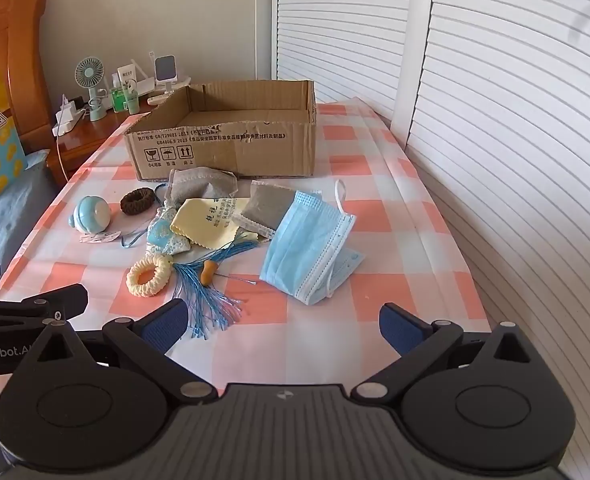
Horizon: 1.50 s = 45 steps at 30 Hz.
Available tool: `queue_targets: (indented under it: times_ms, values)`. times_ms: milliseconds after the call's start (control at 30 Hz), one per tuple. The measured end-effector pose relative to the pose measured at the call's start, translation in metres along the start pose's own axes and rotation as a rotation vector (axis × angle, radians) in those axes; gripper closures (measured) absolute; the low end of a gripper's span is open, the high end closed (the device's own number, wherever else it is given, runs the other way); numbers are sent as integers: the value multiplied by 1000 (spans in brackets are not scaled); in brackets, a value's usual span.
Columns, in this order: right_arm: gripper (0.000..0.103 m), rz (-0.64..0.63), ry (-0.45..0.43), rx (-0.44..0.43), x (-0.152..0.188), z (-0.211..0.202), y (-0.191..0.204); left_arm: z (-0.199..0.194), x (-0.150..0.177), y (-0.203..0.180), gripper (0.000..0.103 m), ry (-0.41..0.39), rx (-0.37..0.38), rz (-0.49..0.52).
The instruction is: Organize soft objects
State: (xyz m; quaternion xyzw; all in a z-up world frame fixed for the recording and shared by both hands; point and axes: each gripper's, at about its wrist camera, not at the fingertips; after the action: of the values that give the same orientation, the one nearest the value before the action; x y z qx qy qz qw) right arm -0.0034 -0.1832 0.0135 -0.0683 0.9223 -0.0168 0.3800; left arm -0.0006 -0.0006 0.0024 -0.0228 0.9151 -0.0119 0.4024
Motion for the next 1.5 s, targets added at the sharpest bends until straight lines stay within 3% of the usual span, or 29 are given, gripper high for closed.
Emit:
queue_targets:
  times_ms: [1500]
  values:
    - [0,-7,-17,-2,-5,-3,0,-1,0,-1,1,-2,0,1]
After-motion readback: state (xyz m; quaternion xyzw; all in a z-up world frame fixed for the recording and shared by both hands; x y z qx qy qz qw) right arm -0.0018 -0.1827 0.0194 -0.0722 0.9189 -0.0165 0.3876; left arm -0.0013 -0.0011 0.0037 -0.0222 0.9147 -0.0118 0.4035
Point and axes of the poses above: each gripper's, at about its wrist camera, not at the fingertips, and z roughly the way its jaws point, y to its left, x to its underside, and after that the axes turned 5 degrees about -z, right-handed
